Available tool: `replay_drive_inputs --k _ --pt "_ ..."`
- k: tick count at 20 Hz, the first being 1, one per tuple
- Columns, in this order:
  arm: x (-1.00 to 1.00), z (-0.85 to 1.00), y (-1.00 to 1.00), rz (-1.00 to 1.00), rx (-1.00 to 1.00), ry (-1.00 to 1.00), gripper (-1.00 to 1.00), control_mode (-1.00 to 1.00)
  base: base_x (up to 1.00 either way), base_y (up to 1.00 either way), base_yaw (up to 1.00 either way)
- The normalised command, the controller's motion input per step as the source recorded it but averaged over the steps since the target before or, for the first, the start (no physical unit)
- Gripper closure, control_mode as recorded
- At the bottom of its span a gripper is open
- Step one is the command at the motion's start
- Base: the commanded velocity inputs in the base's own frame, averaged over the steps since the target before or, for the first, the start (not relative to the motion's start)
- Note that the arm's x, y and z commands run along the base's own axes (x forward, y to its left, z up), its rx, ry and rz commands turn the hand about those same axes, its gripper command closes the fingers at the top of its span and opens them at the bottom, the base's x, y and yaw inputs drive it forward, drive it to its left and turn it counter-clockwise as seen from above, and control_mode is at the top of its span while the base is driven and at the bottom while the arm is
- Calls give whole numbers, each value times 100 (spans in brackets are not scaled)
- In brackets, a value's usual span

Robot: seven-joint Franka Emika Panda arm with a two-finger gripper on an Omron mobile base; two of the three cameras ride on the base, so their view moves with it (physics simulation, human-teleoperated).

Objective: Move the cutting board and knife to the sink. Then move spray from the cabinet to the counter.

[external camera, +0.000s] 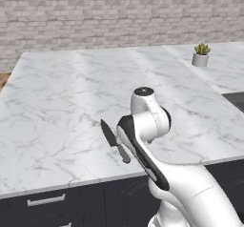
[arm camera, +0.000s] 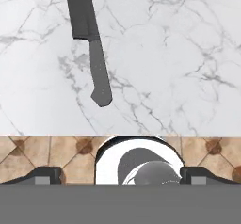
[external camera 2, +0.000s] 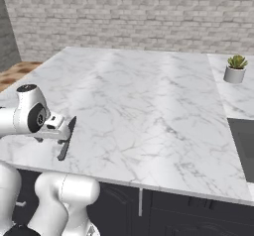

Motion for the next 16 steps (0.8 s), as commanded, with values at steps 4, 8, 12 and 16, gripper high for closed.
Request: replay_drive_inputs --k 4,8,12,16 --pt "37 -42 0 8 4 3 -100 -100 0 0 0" --pt "28 -45 0 9 6 -1 -100 -100 0 0 0" --pt "25 -45 3 9 6 -2 -100 -100 0 0 0" --pt "10 -48 8 7 3 -8 -100 -100 0 0 0"
